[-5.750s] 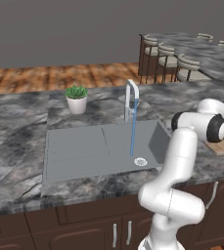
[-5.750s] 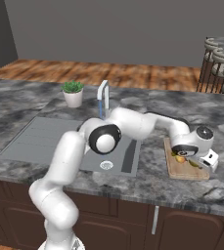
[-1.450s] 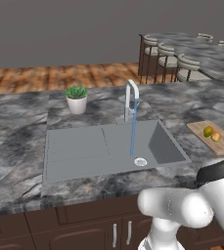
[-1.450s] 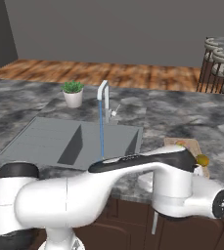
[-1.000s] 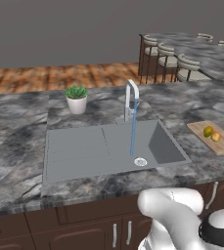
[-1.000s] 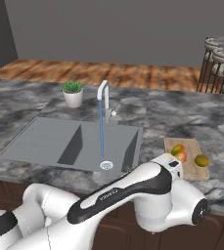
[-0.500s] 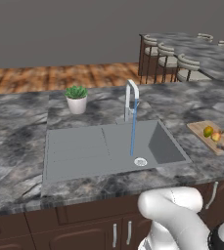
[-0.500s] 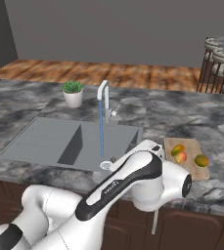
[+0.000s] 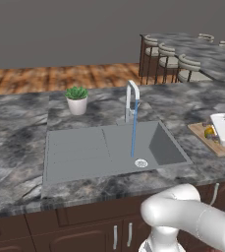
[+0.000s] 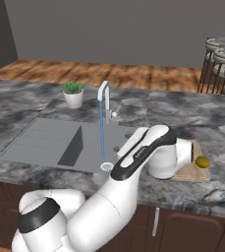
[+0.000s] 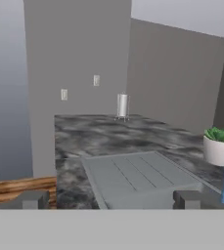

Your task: Pick the mango, orange, mango from the sink and place them on the cutting board to airdry. Then turn off the sink faucet.

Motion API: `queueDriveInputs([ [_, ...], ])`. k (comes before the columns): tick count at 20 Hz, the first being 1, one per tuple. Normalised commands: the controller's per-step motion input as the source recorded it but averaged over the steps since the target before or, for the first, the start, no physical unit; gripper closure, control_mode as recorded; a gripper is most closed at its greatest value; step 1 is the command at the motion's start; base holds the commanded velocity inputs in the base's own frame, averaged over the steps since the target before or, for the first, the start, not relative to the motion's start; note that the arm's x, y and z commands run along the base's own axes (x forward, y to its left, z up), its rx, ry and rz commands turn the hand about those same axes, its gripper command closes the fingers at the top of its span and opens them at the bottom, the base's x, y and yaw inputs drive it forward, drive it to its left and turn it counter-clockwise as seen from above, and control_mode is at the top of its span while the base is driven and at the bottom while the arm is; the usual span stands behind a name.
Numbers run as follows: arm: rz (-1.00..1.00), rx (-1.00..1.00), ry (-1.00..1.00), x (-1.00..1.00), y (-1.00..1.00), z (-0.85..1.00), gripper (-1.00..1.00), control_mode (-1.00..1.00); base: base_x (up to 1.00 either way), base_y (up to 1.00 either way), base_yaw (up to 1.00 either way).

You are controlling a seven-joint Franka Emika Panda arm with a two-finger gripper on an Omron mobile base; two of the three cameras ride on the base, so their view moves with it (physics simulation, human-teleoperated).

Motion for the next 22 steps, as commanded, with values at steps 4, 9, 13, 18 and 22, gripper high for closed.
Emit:
queueDriveInputs([
  [4,0.0,0.0,0.05,0.5,0.04,-0.09,-1.0,-1.0,0.0,0.0,0.0],
  [9,-0.04,0.01,0.02,0.56,0.13,-0.11,-1.0,-1.0,0.0,0.0,0.0],
  [13,-0.08,0.09,0.03,0.69,0.12,-0.04,-1.0,-1.0,0.0,0.0,0.0],
  [18,-0.02,0.09,0.08,0.69,0.03,0.0,-1.0,-1.0,0.0,0.0,0.0],
  [22,0.01,0.05,0.1,0.55,0.07,0.0,-1.0,-1.0,0.0,0.0,0.0],
])
